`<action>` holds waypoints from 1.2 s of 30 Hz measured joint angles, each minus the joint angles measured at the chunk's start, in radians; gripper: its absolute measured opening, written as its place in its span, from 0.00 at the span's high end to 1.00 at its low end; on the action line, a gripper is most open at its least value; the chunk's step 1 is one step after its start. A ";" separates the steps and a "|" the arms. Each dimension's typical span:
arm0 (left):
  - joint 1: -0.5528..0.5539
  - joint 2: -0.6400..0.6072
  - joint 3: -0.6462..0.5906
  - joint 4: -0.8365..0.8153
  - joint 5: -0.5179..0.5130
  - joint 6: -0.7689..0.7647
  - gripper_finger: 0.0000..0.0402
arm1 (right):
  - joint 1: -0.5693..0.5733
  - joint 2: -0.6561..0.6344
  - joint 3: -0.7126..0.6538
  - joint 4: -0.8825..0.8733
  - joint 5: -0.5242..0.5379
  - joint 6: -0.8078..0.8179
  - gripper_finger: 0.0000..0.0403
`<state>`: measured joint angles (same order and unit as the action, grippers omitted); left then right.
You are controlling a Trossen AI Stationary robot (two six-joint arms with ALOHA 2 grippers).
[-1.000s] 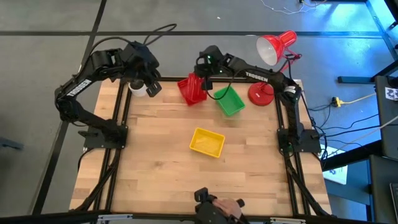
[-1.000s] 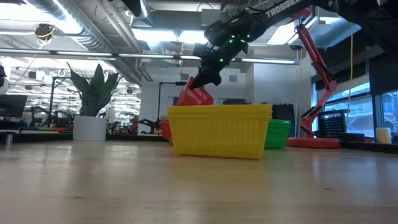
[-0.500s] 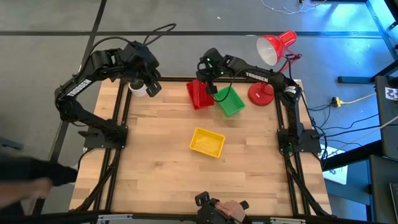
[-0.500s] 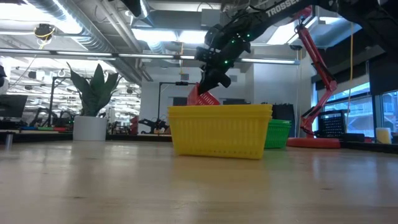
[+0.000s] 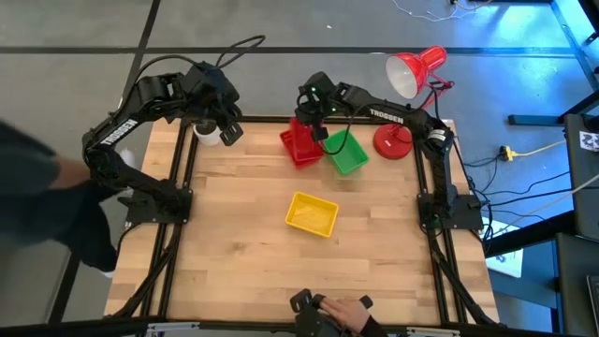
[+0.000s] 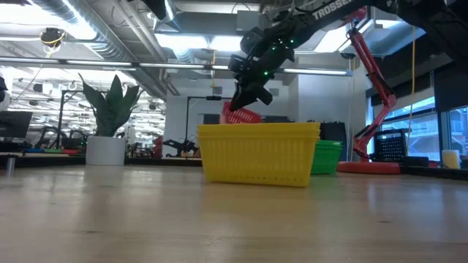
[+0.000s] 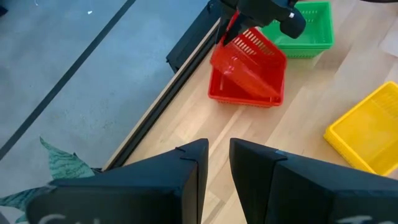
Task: Stack baskets by color
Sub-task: Stack the bottom red bin on the top red bin
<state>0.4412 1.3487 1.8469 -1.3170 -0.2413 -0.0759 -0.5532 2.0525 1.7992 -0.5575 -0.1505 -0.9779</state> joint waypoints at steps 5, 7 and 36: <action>0.000 0.000 0.000 0.000 0.000 0.000 0.86 | 0.013 0.000 0.000 -0.003 -0.004 -0.039 0.85; 0.000 0.000 0.000 0.000 0.000 0.000 0.86 | 0.021 0.000 0.000 -0.016 -0.007 -0.101 0.85; 0.186 0.022 -0.226 0.312 0.088 0.109 0.86 | 0.029 -0.217 0.191 -0.178 -0.034 0.423 1.00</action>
<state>0.6268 1.3703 1.6208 -1.0054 -0.1531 0.0331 -0.5239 1.8358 1.9905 -0.7356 -0.1849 -0.5548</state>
